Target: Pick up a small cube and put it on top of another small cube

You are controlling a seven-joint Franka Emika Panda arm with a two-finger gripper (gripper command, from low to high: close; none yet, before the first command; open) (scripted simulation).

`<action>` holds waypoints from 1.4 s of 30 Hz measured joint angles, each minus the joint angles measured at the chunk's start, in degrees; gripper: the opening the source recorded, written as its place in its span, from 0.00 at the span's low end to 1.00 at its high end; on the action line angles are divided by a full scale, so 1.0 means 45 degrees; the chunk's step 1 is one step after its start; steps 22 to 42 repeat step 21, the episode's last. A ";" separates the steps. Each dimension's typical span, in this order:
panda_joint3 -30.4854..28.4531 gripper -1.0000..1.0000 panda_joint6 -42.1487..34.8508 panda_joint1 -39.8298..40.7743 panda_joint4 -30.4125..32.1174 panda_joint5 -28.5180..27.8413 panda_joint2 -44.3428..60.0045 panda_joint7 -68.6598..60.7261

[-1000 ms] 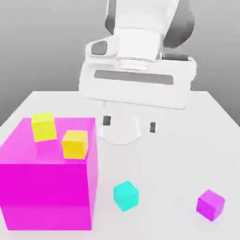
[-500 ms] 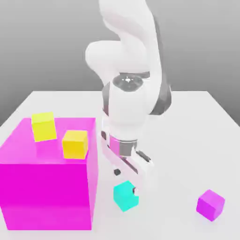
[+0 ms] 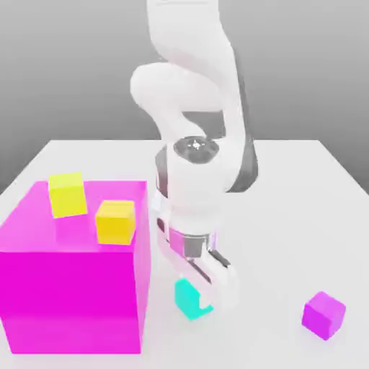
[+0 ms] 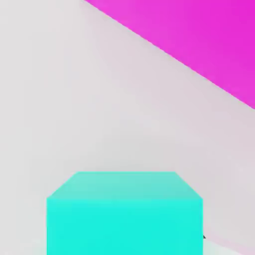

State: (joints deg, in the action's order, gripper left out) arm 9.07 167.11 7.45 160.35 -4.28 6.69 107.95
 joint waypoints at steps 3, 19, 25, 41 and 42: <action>0.0404 0.00 -0.1075 -0.0512 -0.0165 0.0566 -0.0891 -0.0466; 0.1684 1.00 -0.2317 -0.4585 -0.4118 -0.1564 0.2014 0.0639; 0.1684 1.00 -0.2317 -0.4585 -0.4118 -0.1564 0.2014 0.0639; 0.1684 1.00 -0.2317 -0.4585 -0.4118 -0.1564 0.2014 0.0639; 0.1684 1.00 -0.2317 -0.4585 -0.4118 -0.1564 0.2014 0.0639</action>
